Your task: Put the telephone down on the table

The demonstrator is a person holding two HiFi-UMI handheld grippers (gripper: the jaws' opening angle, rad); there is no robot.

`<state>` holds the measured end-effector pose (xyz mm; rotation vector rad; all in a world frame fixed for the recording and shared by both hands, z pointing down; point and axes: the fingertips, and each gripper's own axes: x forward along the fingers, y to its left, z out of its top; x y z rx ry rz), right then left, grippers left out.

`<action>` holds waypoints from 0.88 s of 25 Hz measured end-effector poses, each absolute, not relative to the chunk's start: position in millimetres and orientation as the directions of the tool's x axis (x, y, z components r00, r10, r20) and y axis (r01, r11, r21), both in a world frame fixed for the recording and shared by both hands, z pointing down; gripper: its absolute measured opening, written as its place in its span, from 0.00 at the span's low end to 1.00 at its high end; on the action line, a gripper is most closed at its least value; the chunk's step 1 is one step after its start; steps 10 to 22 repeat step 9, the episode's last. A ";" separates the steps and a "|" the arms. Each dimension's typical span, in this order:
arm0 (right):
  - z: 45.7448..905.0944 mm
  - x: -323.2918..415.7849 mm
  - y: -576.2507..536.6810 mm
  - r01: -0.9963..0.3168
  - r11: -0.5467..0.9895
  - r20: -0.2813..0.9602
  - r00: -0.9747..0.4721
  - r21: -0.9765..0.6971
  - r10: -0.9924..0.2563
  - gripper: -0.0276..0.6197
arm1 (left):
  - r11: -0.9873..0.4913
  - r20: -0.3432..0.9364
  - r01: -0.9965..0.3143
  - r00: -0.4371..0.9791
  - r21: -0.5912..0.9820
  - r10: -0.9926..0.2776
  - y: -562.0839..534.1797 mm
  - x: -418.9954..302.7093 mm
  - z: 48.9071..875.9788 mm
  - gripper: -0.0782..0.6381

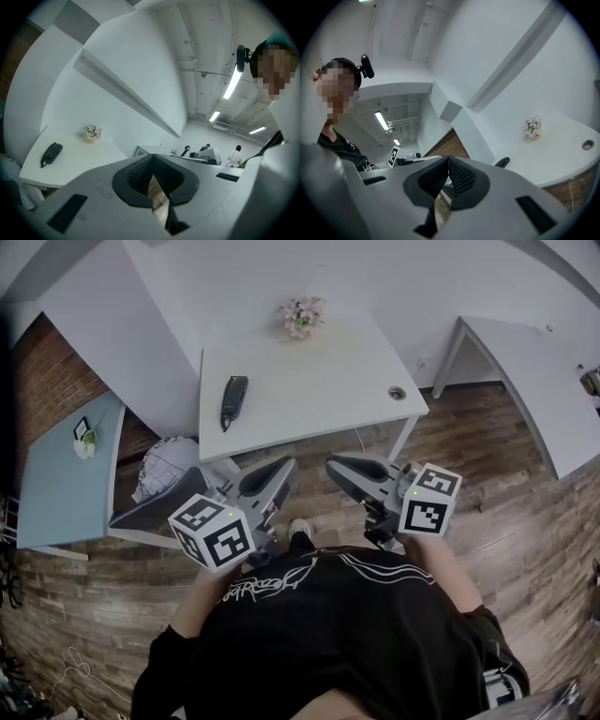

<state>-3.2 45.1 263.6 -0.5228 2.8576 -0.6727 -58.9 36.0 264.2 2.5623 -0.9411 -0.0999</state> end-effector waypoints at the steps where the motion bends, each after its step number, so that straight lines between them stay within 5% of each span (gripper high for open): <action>1: 263.0 -3.9 44.9 -0.296 0.838 -0.079 -0.926 -0.458 -0.370 0.10 | -0.689 0.074 -0.609 0.768 0.394 -0.636 35.9 -60.0 263.7 0.12; 22: 260.6 -10.1 46.2 -0.285 0.846 -0.100 -0.926 -0.451 -0.365 0.10 | -0.693 0.090 -0.624 0.763 0.361 -0.640 36.8 -63.2 266.1 0.12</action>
